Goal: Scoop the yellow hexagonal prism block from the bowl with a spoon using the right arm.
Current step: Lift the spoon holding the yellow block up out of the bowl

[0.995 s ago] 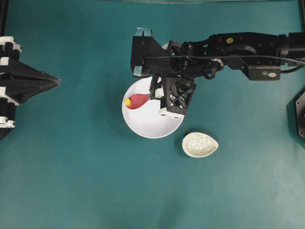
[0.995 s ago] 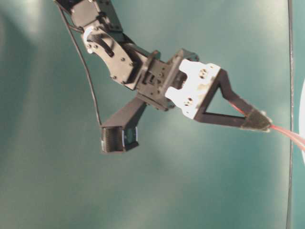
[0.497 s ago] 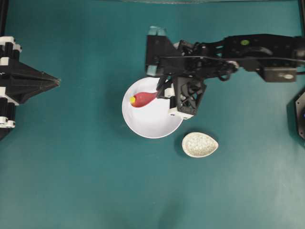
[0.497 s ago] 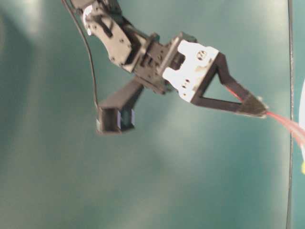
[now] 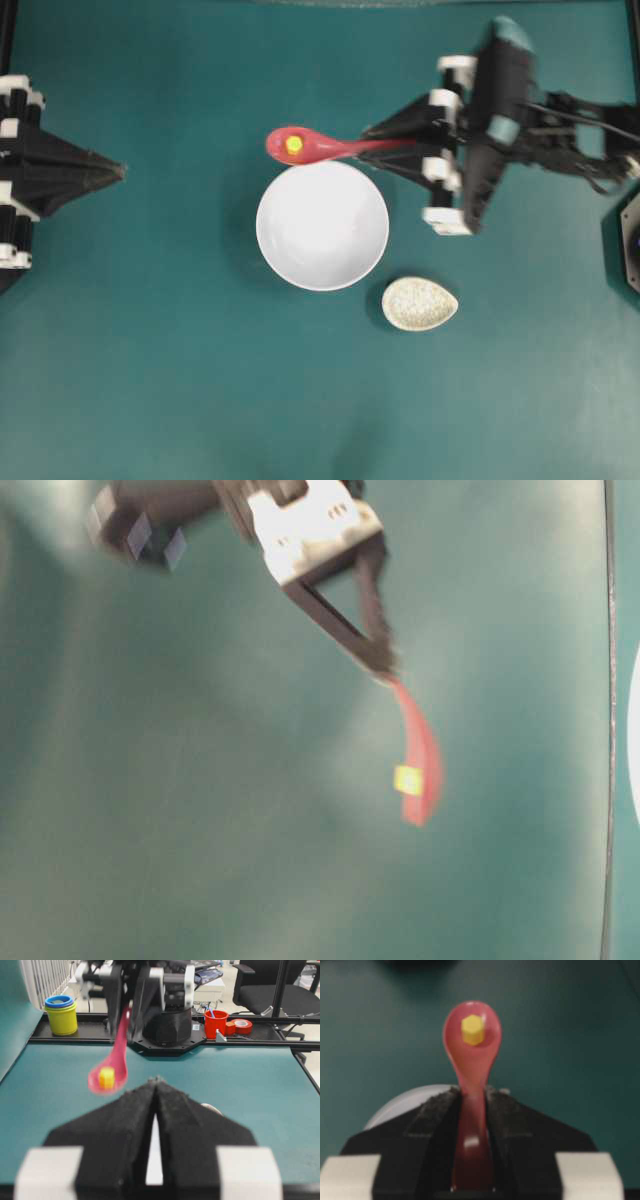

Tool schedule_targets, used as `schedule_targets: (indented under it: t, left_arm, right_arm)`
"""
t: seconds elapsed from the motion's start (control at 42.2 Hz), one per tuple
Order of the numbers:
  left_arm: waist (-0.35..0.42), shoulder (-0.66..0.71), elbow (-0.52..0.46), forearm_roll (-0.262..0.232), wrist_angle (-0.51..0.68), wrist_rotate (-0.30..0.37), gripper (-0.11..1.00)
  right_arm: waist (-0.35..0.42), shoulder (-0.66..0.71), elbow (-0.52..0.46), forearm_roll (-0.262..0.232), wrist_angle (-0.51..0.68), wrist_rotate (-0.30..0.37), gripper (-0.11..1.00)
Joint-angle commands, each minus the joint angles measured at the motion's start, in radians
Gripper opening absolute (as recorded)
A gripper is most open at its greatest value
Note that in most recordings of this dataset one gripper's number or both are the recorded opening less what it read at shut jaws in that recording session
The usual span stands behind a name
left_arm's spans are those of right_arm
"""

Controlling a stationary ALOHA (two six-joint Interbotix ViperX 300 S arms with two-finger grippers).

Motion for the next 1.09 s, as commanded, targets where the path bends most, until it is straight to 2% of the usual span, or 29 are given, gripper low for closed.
schedule_targets:
  t: [0.0,0.663,1.066]
  left_arm:
    - [0.002,0.009,-0.014,0.002,-0.006,-0.002,0.00]
    - [0.000,0.009,-0.014,0.002,-0.006,-0.002,0.00]
    - [0.002,0.009,-0.014,0.002,-0.006,-0.002,0.00]
  right_arm:
    - [0.002,-0.044,0.021,-0.002,-0.055,0.006,0.21]
    - [0.005,-0.034,0.014,0.000,0.012,0.014,0.21]
    - [0.034,-0.034,0.015,0.003,0.015,0.015,0.21]
